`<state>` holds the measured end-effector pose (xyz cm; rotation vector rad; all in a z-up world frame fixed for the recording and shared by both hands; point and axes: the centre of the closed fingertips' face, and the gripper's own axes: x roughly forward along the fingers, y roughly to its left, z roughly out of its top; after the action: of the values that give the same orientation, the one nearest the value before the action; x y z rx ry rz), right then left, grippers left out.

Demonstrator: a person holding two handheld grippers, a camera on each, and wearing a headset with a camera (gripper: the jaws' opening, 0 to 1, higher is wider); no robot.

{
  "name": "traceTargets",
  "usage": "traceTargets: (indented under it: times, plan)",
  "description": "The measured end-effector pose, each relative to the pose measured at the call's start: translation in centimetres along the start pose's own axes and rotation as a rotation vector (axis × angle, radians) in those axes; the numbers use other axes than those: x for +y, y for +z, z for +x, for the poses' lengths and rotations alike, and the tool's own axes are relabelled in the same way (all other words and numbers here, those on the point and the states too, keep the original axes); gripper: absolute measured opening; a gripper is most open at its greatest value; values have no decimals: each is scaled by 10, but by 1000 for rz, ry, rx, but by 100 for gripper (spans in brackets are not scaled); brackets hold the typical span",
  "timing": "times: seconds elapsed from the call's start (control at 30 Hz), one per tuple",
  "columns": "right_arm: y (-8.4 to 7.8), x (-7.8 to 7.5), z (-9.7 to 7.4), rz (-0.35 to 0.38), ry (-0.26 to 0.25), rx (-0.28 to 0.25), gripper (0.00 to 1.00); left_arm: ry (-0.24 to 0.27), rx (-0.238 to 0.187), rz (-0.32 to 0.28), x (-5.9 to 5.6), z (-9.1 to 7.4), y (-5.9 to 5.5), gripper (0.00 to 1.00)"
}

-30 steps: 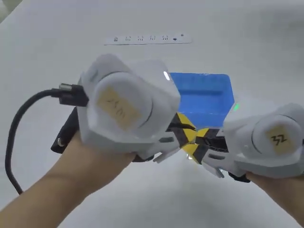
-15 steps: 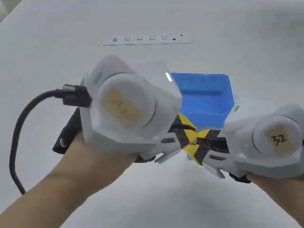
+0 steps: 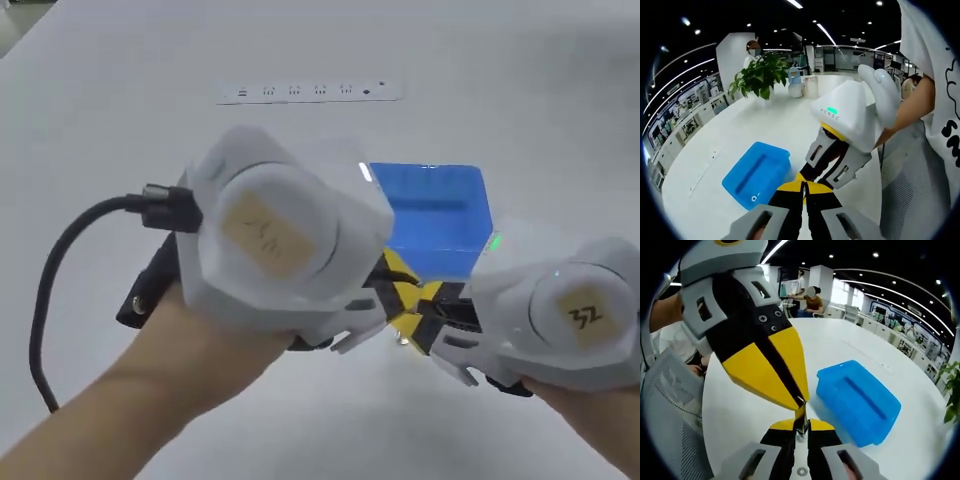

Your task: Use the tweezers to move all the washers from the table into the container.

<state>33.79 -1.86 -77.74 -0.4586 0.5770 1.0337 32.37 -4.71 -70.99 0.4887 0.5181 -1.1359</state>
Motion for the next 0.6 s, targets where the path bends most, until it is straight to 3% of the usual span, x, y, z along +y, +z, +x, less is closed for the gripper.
traceTargets:
  times: [0.6]
  plan:
    - [43,-26,-17,-17,-51,-84,4,62,-73,61,23,-19,38,0]
